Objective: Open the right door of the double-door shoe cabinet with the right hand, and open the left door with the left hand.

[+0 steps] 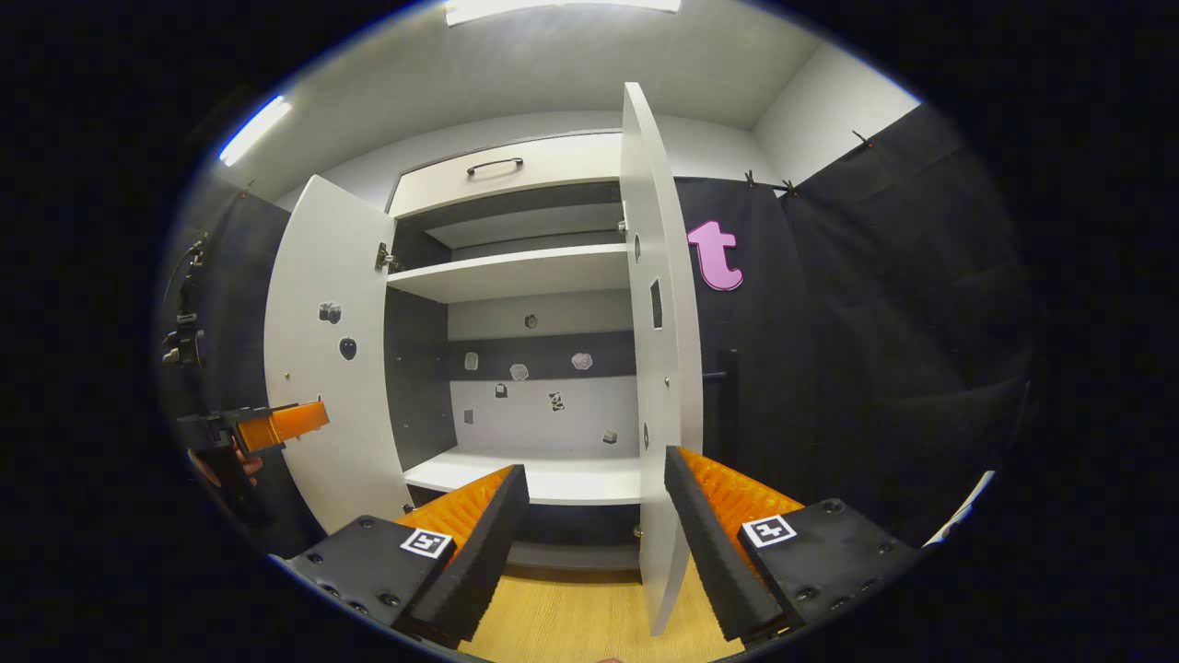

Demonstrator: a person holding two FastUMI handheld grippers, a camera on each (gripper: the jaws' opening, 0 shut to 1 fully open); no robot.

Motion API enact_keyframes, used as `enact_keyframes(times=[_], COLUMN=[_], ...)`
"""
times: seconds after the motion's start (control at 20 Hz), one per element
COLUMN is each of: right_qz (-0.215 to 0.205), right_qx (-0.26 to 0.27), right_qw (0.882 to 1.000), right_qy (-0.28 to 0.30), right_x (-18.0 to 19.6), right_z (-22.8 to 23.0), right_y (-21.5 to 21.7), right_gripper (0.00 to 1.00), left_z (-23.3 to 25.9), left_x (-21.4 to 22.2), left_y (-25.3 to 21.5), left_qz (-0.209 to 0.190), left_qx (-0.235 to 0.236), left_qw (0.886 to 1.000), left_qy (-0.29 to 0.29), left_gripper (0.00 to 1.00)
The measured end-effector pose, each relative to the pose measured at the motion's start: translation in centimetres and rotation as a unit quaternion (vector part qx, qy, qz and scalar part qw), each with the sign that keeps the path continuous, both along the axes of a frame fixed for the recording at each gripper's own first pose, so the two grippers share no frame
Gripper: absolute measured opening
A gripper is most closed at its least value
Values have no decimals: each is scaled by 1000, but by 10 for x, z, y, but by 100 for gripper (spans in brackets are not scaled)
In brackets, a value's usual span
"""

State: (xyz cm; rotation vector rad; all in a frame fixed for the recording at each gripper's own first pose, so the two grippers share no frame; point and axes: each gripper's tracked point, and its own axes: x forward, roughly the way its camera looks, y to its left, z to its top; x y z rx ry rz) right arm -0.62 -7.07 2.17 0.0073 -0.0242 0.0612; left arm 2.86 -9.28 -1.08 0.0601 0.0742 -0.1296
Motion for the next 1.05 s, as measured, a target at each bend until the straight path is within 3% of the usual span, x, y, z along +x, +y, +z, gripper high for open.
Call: enact_keyframes(times=[0.25,0.3,1.05], right_qz=[-4,-4,-7], right_qx=[4,5,5], right_qw=[1000,1000,1000], right_qy=[-4,-4,-2], right_x=[1,1,2], right_z=[2,2,4], right_y=[-2,-2,-1], right_gripper=[99,93,92], left_z=[2,2,-3], left_x=[0,0,2], left_y=[-1,-1,3], left_qz=[-2,-2,5], left_qx=[4,4,-2], left_qw=[1000,1000,1000], left_qy=[-3,-3,6], left_gripper=[94,94,94])
